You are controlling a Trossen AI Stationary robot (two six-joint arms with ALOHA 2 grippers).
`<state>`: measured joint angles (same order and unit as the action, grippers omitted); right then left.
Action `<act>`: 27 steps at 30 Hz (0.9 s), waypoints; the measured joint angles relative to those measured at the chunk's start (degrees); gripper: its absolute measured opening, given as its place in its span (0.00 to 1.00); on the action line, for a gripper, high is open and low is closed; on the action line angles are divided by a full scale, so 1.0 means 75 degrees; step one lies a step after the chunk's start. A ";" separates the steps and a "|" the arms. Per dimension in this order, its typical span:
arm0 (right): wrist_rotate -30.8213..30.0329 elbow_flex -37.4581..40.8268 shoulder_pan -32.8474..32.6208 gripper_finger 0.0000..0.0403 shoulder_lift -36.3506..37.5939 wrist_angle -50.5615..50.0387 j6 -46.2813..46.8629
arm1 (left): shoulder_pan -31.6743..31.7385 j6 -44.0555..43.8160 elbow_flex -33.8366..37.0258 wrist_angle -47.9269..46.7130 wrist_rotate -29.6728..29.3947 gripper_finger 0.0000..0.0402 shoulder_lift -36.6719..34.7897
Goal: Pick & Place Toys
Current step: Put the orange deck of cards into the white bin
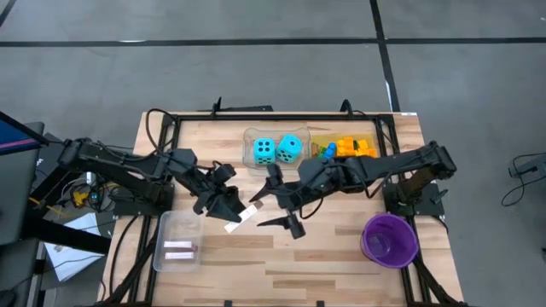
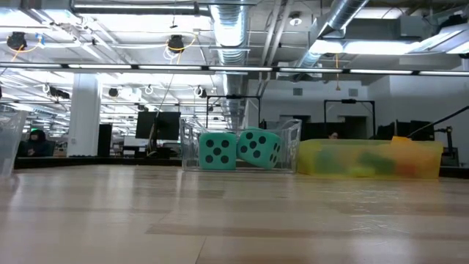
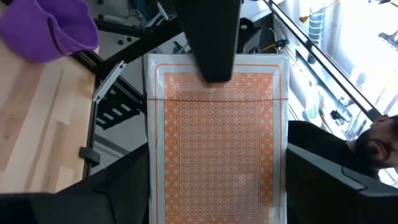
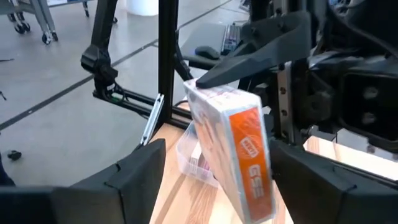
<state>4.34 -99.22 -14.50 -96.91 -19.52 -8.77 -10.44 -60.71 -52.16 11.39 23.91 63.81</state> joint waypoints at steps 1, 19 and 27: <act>0.0000 -0.0003 0.0000 0.69 0.0013 0.0026 -0.0004 | 0.0000 -0.0002 0.0000 0.0019 0.0008 0.75 0.0000; 0.0195 -0.0003 0.0012 0.14 0.0013 0.0290 -0.0203 | -0.0010 -0.0113 -0.0006 0.0065 0.0101 0.76 0.0000; 0.0258 -0.0003 0.0009 0.14 0.0047 0.0107 0.0327 | 0.0011 0.0276 -0.0009 -0.0041 0.0421 0.84 -0.0003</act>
<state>6.27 -99.24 -14.44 -96.55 -18.72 -6.31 -10.36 -58.64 -52.23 11.08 27.06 63.79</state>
